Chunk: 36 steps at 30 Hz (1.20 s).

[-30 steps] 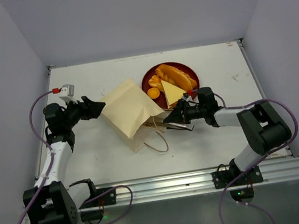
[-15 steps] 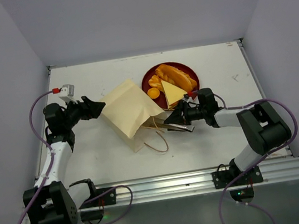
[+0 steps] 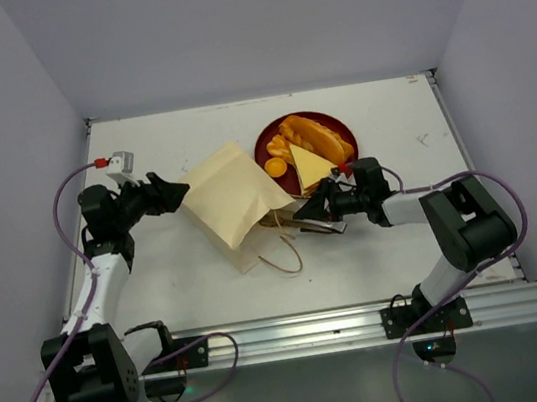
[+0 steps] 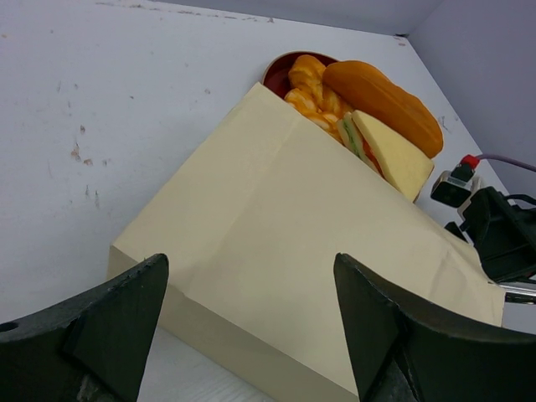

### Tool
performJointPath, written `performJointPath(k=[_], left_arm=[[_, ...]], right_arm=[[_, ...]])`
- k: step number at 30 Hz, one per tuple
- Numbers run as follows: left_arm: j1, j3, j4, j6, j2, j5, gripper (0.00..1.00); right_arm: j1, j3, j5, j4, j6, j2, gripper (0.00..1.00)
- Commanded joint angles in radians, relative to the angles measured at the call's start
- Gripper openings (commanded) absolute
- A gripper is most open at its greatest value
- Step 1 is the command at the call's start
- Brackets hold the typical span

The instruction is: Take the fake bread out of the paper bag

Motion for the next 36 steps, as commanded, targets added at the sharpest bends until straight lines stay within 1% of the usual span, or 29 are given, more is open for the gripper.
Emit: performJointPath(k=[1, 9, 16, 20, 23, 24, 26, 27, 29, 34, 36], left_arm=[[-0.006, 0.011, 0.052, 0.026, 0.015, 0.003, 0.84], [-0.007, 0.011, 0.05, 0.026, 0.023, 0.011, 0.84], [-0.007, 0.008, 0.05, 0.024, 0.029, 0.019, 0.83], [-0.007, 0.006, 0.05, 0.023, 0.037, 0.026, 0.83], [-0.009, 0.005, 0.05, 0.024, 0.037, 0.028, 0.83], [-0.009, 0.005, 0.05, 0.024, 0.037, 0.028, 0.83], [-0.007, 0.005, 0.047, 0.026, 0.037, 0.028, 0.83], [-0.007, 0.006, 0.045, 0.027, 0.037, 0.028, 0.84], [-0.009, 0.006, 0.042, 0.03, 0.037, 0.028, 0.84], [-0.009, 0.011, 0.029, 0.044, 0.032, 0.023, 0.84], [-0.009, 0.014, 0.026, 0.049, 0.029, 0.02, 0.83]], right_arm=[[0.001, 0.029, 0.027, 0.066, 0.02, 0.011, 0.54], [0.01, 0.039, 0.054, 0.175, 0.096, 0.039, 0.55], [0.018, 0.049, 0.07, 0.203, 0.104, 0.074, 0.55], [0.022, 0.059, 0.074, 0.212, 0.103, 0.09, 0.52], [0.024, 0.065, 0.071, 0.212, 0.098, 0.1, 0.44], [0.025, 0.068, 0.067, 0.208, 0.092, 0.102, 0.37], [0.025, 0.071, 0.059, 0.2, 0.087, 0.099, 0.29], [0.025, 0.071, 0.053, 0.198, 0.087, 0.096, 0.22], [0.025, 0.074, 0.033, 0.194, 0.089, 0.081, 0.14], [-0.002, 0.097, -0.059, 0.178, 0.106, 0.051, 0.0], [-0.028, 0.115, -0.096, 0.122, 0.081, 0.036, 0.0]])
